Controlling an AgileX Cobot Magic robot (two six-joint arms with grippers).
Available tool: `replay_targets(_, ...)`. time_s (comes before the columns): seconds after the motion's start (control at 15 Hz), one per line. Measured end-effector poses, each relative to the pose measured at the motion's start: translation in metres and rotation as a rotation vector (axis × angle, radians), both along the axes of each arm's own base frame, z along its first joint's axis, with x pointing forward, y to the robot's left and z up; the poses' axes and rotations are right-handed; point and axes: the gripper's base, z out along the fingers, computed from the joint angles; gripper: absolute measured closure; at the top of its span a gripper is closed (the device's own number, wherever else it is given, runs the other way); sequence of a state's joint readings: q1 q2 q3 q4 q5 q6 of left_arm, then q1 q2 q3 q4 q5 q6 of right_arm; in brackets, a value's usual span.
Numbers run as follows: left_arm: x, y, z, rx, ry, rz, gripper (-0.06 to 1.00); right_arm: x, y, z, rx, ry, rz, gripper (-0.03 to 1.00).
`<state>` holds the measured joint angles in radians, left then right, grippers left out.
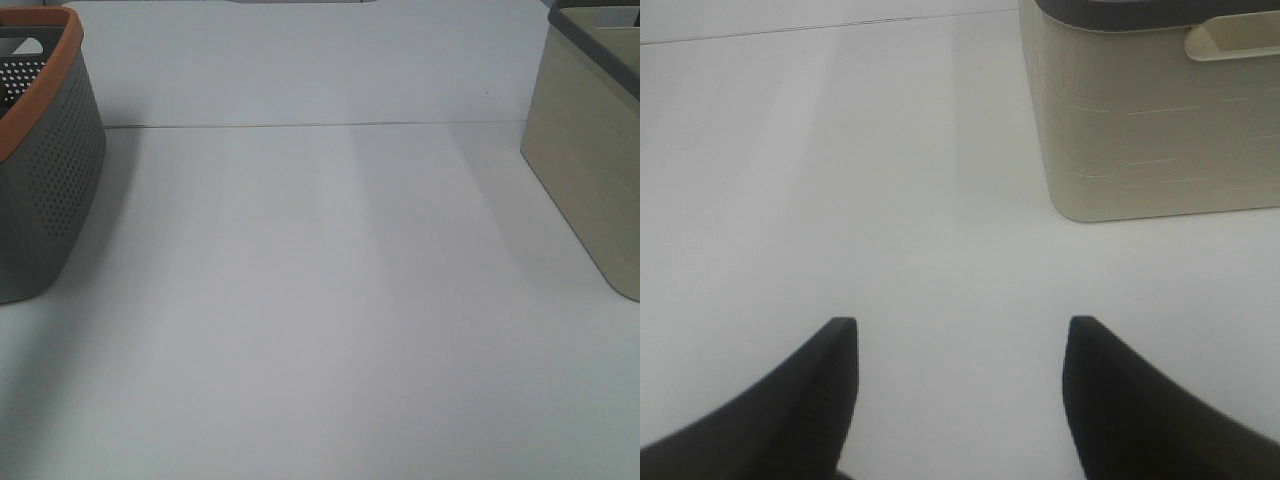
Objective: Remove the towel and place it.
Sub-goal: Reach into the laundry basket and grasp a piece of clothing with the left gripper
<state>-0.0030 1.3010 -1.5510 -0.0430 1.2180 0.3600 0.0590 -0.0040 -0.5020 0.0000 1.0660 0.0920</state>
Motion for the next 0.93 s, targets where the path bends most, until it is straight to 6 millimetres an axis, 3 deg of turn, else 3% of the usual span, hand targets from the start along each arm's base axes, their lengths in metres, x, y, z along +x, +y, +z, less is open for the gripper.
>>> replay_targets(0.2,0.051,0.014,-0.017,0.299,0.075,-0.141,-0.03,0.000,0.000,0.000,0.000,0.000,0.000,0.36)
replay_targets(0.33,0.078,0.028,-0.043,0.400,0.168,-0.261,-0.03,0.000,0.000,0.000,0.000,0.000,0.000,0.36)
replay_targets(0.53,0.118,0.063,-0.089,0.464,0.226,-0.334,-0.03,0.000,0.000,0.000,0.000,0.000,0.000,0.36)
replay_targets(0.67,0.133,0.083,-0.111,0.453,0.233,-0.334,-0.03,0.000,0.000,0.000,0.000,0.000,0.000,0.36)
replay_targets(0.93,0.159,0.091,-0.149,0.452,0.211,-0.427,-0.03,0.000,0.000,0.000,0.000,0.000,0.000,0.36)
